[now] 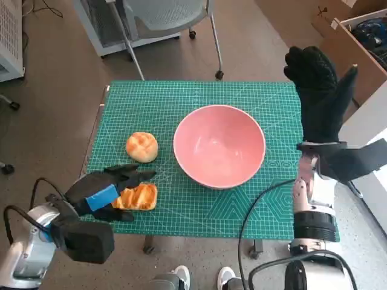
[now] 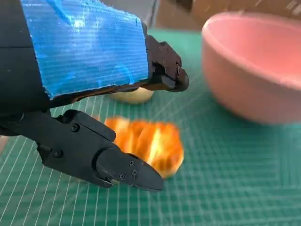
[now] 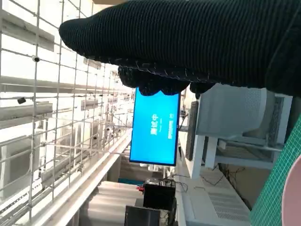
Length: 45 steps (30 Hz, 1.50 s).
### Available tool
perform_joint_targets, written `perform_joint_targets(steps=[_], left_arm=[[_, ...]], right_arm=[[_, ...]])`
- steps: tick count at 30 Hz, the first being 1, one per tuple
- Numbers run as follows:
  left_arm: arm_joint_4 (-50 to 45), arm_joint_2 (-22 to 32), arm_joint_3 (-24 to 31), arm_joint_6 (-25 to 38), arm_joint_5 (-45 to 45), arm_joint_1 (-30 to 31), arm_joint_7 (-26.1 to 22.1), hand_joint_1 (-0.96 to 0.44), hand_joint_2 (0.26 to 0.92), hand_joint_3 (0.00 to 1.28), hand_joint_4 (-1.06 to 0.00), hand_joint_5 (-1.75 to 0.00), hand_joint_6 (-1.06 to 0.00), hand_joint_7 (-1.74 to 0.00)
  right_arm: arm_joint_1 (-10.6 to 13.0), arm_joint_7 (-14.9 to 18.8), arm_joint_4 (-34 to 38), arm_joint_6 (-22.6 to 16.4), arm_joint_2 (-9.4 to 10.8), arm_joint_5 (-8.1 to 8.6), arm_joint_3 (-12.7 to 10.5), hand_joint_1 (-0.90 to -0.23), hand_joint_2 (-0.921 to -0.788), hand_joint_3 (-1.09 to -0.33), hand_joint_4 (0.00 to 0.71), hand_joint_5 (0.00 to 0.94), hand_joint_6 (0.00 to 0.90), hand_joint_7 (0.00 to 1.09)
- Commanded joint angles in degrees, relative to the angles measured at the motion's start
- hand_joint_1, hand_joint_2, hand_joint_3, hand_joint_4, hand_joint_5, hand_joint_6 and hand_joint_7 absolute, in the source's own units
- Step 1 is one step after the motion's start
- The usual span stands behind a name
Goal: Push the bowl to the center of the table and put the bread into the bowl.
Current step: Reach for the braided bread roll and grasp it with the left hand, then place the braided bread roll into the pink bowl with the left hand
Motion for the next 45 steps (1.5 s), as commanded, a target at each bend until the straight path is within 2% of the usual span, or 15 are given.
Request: perform_joint_targets(steps=[1,5,9,10,11,12,13,16,19,27,34,39,45], left_arm=[[2.14,-0.59,-2.79,3.64,1.48,-0.44,-2.08,-0.25,0.817,0.00,-0.30,-0.01,-0.38,-0.07],[3.09,-0.62,-4.76,6.65,2.26,-1.21,-3.61,-0.12,0.822,0.00,-0.37,-0.03,-0.44,-0.08],[3.18,0.05,-6.13,7.79,3.49,-1.82,-4.50,0.00,0.857,0.01,-0.59,-0.08,-0.63,-0.16],[3.14,0.23,-6.33,7.81,3.66,-1.90,-4.54,0.00,0.870,0.03,-0.60,-0.29,-0.63,-0.38],[3.12,0.56,-6.28,7.16,3.63,-1.96,-4.32,0.00,0.888,0.07,-0.58,-0.63,-0.61,-0.72],[3.07,0.81,-6.25,6.71,3.59,-1.99,-4.14,0.00,0.900,0.08,-0.62,-0.83,-0.60,-0.89],[2.99,1.11,-5.94,5.89,3.21,-2.00,-3.87,0.00,0.907,0.08,-0.65,-0.95,-0.60,-1.00],[2.33,1.89,-4.81,4.19,1.90,-2.17,-3.57,0.00,0.915,0.06,-0.71,-1.10,-0.62,-1.06],[0.65,2.49,-3.08,3.82,-0.14,-2.51,-4.31,0.00,0.917,0.05,-0.74,-1.15,-0.63,-1.08],[-7.54,2.20,2.75,9.19,-7.45,-4.80,-8.13,0.00,0.920,0.07,-0.68,-1.18,-0.62,-1.16],[-15.00,-0.37,7.92,13.24,-12.16,-10.81,-5.38,0.00,0.916,0.07,-0.68,-1.20,-0.65,-1.12],[-15.59,-2.05,7.85,13.87,-12.51,-15.97,-3.04,0.00,0.908,0.05,-0.71,-1.16,-0.68,-1.09],[-14.64,-6.51,4.55,14.27,-12.11,-22.89,-0.11,0.00,0.907,0.05,-0.72,-1.13,-0.70,-1.10]], right_arm=[[1.22,0.12,0.17,0.71,0.28,0.42,-0.01,-0.589,-0.921,-0.684,0.276,0.002,0.117,0.48],[1.26,0.17,0.31,0.68,0.40,0.45,0.01,-0.586,-0.921,-0.682,0.276,0.002,0.117,0.48],[1.22,0.40,0.66,0.63,0.34,0.52,-0.07,-0.585,-0.921,-0.680,0.276,0.002,0.116,0.48],[1.22,0.45,0.70,0.62,0.32,0.54,-0.09,-0.585,-0.921,-0.680,0.276,0.002,0.116,0.48],[1.21,0.55,0.78,0.62,0.29,0.58,-0.13,-0.585,-0.921,-0.679,0.276,0.002,0.115,0.48],[1.22,0.62,0.81,0.63,0.26,0.61,-0.17,-0.585,-0.921,-0.679,0.277,0.002,0.114,0.48],[1.23,0.71,0.83,0.64,0.22,0.64,-0.21,-0.585,-0.921,-0.679,0.277,0.002,0.113,0.48],[1.33,0.81,0.68,0.72,0.20,0.66,-0.30,-0.585,-0.921,-0.680,0.276,0.001,0.109,0.48],[1.46,0.85,0.44,0.87,0.18,0.75,-0.30,-0.584,-0.921,-0.680,0.276,0.001,0.107,0.48],[1.63,0.88,0.18,1.05,0.13,0.88,-0.27,-0.582,-0.921,-0.681,0.277,0.001,0.103,0.47],[1.45,1.37,0.70,1.06,0.06,1.17,-0.31,-0.571,-0.921,-0.679,0.277,0.001,0.103,0.47],[1.27,1.63,1.29,0.74,0.01,1.19,-0.31,-0.565,-0.921,-0.678,0.278,0.001,0.104,0.47],[1.07,2.36,2.02,0.28,-0.09,1.36,-0.35,-0.563,-0.921,-0.678,0.279,0.001,0.106,0.47]])
